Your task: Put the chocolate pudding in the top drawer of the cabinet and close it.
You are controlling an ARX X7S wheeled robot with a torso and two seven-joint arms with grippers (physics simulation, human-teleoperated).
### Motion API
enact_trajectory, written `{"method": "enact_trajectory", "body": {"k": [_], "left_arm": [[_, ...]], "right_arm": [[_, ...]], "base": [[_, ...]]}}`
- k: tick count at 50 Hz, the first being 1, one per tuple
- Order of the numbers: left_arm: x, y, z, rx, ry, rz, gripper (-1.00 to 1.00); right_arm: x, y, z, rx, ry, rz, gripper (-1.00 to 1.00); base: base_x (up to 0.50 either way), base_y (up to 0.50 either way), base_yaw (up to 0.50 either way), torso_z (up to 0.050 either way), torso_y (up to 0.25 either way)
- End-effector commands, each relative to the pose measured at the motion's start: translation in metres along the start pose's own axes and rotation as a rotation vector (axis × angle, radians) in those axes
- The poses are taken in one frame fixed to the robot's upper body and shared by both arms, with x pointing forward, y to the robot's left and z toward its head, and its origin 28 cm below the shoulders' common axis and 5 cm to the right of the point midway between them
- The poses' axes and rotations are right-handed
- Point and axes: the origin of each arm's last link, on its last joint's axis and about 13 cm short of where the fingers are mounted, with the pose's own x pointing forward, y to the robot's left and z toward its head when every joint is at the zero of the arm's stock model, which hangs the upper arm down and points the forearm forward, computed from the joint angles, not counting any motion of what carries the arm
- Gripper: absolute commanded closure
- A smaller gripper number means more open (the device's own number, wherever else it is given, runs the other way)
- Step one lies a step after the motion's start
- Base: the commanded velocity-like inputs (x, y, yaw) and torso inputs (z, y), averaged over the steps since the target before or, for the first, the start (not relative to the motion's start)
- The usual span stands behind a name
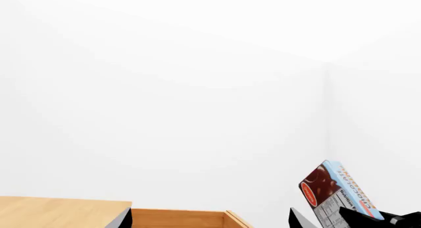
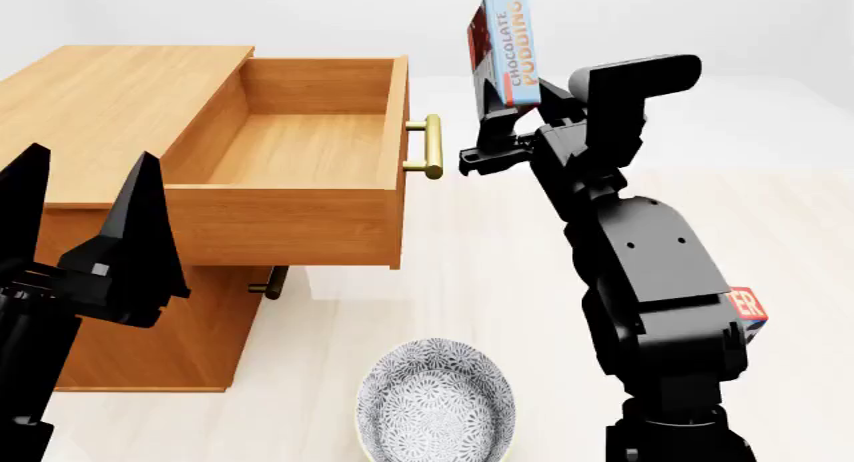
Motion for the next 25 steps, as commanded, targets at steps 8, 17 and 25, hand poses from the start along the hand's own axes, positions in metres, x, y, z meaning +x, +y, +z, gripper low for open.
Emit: {"method": "enact_trajectory", "body": {"k": [8, 17, 25], "left_arm": [[-0.004, 0.003, 0.002, -0.011, 0.005, 0.014, -1.00], [-0.005, 0.007, -0.002, -0.019, 0.011, 0.027, -1.00], [-0.004, 0.009, -0.006, -0.026, 0.019, 0.032, -1.00]], "right_arm": [[0.021, 0.032, 0.022, 0.012, -0.082, 0.184, 1.00], [0.030, 0.040, 0.024, 0.025, -0.077, 0.256, 1.00], [0.032, 0.042, 0.021, 0.037, -0.052, 0.318, 1.00]], "base": [[0.00, 0.00, 0.00, 0.000, 0.000], [0.00, 0.00, 0.00, 0.000, 0.000], [0.00, 0.00, 0.00, 0.000, 0.001]]}}
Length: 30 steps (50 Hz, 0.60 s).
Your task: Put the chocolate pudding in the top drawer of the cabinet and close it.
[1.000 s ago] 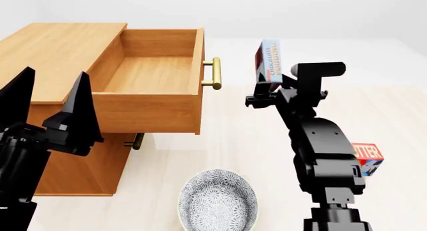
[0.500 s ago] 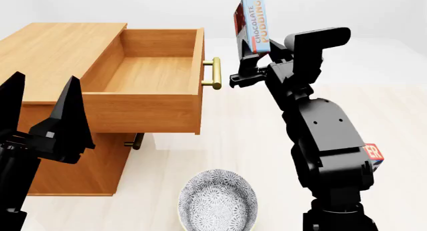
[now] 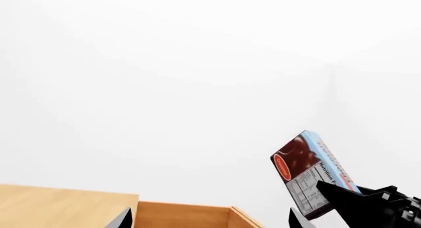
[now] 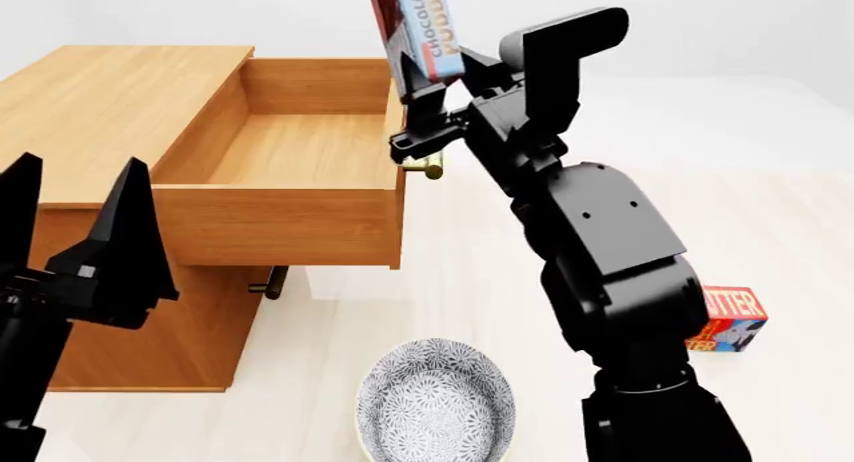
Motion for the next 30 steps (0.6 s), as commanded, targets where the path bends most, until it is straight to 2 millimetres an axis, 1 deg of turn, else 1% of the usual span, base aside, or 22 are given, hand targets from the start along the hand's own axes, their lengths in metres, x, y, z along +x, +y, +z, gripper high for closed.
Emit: {"method": "enact_trajectory", "body": {"k": [1, 16, 29, 30], "left_arm": [[0.001, 0.003, -0.004, -0.009, 0.008, 0.009, -1.00], [0.002, 0.009, -0.011, -0.017, 0.016, 0.022, -1.00], [-0.002, 0.012, -0.011, -0.026, 0.022, 0.038, -1.00], [-0.002, 0.012, -0.011, -0.026, 0.022, 0.038, -1.00]], "right_arm": [[0.008, 0.005, 0.001, 0.005, 0.012, 0.088, 1.00], [0.011, 0.004, -0.001, 0.004, 0.072, 0.176, 1.00], [0.012, 0.003, -0.001, -0.016, 0.037, 0.216, 1.00], [0.022, 0.012, 0.003, -0.012, 0.026, 0.211, 1.00]], "base": [[0.00, 0.00, 0.00, 0.000, 0.000], [0.00, 0.00, 0.00, 0.000, 0.000], [0.00, 0.00, 0.00, 0.000, 0.000], [0.00, 0.00, 0.00, 0.000, 0.000]]}}
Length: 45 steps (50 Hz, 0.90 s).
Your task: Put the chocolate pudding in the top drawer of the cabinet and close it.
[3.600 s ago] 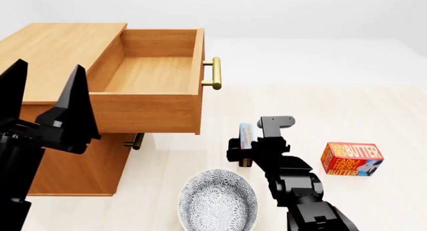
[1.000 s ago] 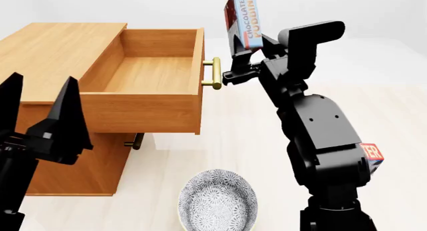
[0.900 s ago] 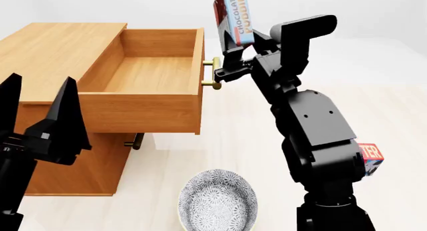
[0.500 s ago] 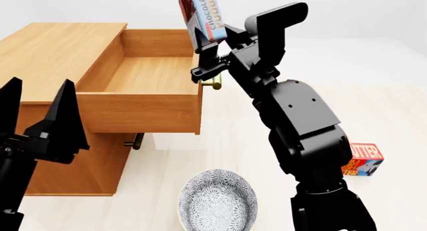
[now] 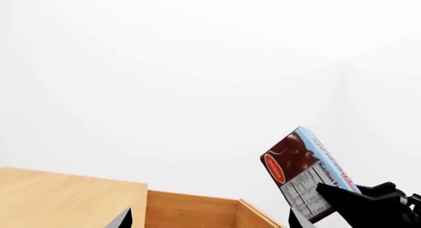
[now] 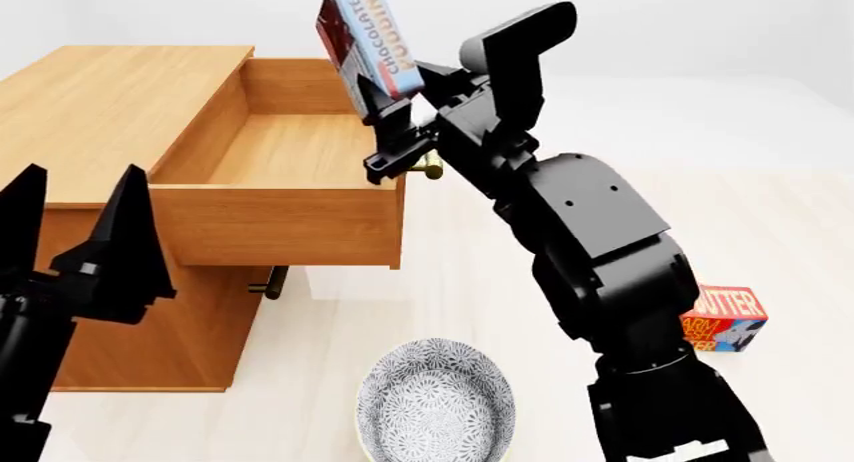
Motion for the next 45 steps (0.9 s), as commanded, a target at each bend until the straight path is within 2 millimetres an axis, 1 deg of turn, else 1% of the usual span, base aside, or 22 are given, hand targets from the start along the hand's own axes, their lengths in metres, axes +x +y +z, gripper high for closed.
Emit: {"method": "enact_trajectory", "body": {"k": [1, 3, 5, 12, 16, 25, 30, 37, 45], "left_arm": [[-0.002, 0.002, -0.001, -0.006, 0.004, 0.009, -1.00], [-0.002, 0.002, -0.001, -0.007, 0.005, 0.009, -1.00], [-0.002, 0.002, -0.001, -0.009, 0.007, 0.009, -1.00], [0.000, 0.002, -0.004, -0.012, 0.015, 0.005, -1.00], [0.000, 0.002, -0.004, -0.012, 0.015, 0.004, -1.00], [0.001, 0.002, -0.006, -0.012, 0.020, 0.004, -1.00], [0.002, 0.002, -0.007, -0.013, 0.022, 0.003, -1.00], [0.002, 0.003, -0.007, -0.016, 0.024, 0.007, -1.00], [0.001, 0.002, -0.006, -0.017, 0.025, 0.006, -1.00]], "right_arm": [[0.026, 0.014, 0.011, -0.020, -0.045, 0.017, 1.00], [0.040, 0.021, 0.015, -0.024, -0.068, -0.001, 1.00], [0.048, 0.020, 0.016, -0.033, -0.103, -0.014, 1.00], [0.052, 0.020, 0.025, -0.057, -0.190, -0.017, 1.00], [0.055, 0.019, 0.021, -0.063, -0.188, -0.013, 1.00], [0.054, 0.022, 0.016, -0.055, -0.116, 0.004, 1.00], [0.056, 0.022, 0.013, -0.038, 0.008, 0.013, 1.00], [0.056, 0.023, 0.017, -0.018, 0.099, 0.013, 1.00], [0.056, 0.022, 0.024, -0.006, 0.135, -0.004, 1.00]], "base": [[0.00, 0.00, 0.00, 0.000, 0.000], [0.00, 0.00, 0.00, 0.000, 0.000], [0.00, 0.00, 0.00, 0.000, 0.000], [0.00, 0.00, 0.00, 0.000, 0.000], [0.00, 0.00, 0.00, 0.000, 0.000], [0.00, 0.00, 0.00, 0.000, 0.001], [0.00, 0.00, 0.00, 0.000, 0.000], [0.00, 0.00, 0.00, 0.000, 0.000], [0.00, 0.00, 0.00, 0.000, 0.000]]}}
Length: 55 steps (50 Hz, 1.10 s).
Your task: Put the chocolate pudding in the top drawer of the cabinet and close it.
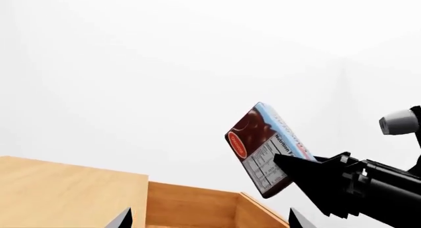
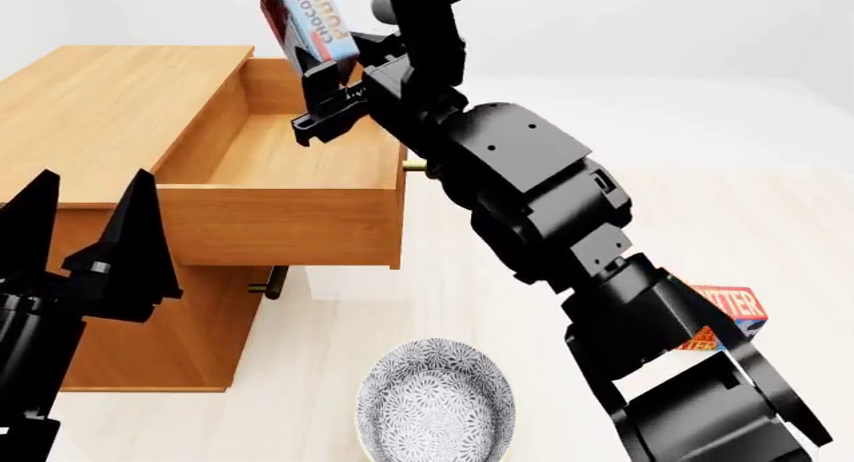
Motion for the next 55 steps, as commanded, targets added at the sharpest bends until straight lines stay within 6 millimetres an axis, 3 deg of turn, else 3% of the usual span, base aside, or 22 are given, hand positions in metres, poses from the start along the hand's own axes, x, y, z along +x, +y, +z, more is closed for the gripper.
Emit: {"method": "enact_trajectory", "body": {"k": [1, 11, 23, 34, 35, 55], "left_arm": [[0.000, 0.000, 0.000, -0.003, 0.003, 0.000, -1.00], [-0.001, -0.001, 0.000, -0.002, 0.005, -0.001, -1.00], [0.001, 0.000, -0.001, -0.006, 0.007, -0.003, -1.00], [0.001, -0.001, -0.001, -0.008, 0.007, -0.003, -1.00], [0.001, 0.000, -0.002, -0.007, 0.007, -0.002, -1.00], [0.001, 0.000, -0.004, -0.012, 0.013, 0.004, -1.00]], "right_arm": [[0.000, -0.001, 0.008, 0.000, 0.075, -0.013, 1.00], [0.002, -0.005, 0.005, -0.008, 0.103, -0.020, 1.00], [0.006, -0.010, -0.018, 0.000, 0.236, -0.013, 1.00], [0.004, -0.006, -0.013, -0.020, 0.207, -0.007, 1.00], [0.004, -0.006, -0.011, -0.026, 0.200, -0.012, -1.00], [-0.001, -0.005, 0.004, -0.063, 0.106, -0.052, -1.00]], "base": [[0.00, 0.00, 0.00, 0.000, 0.000], [0.00, 0.00, 0.00, 0.000, 0.000], [0.00, 0.00, 0.00, 0.000, 0.000], [0.00, 0.00, 0.00, 0.000, 0.000], [0.00, 0.00, 0.00, 0.000, 0.000], [0.00, 0.00, 0.00, 0.000, 0.000]]}}
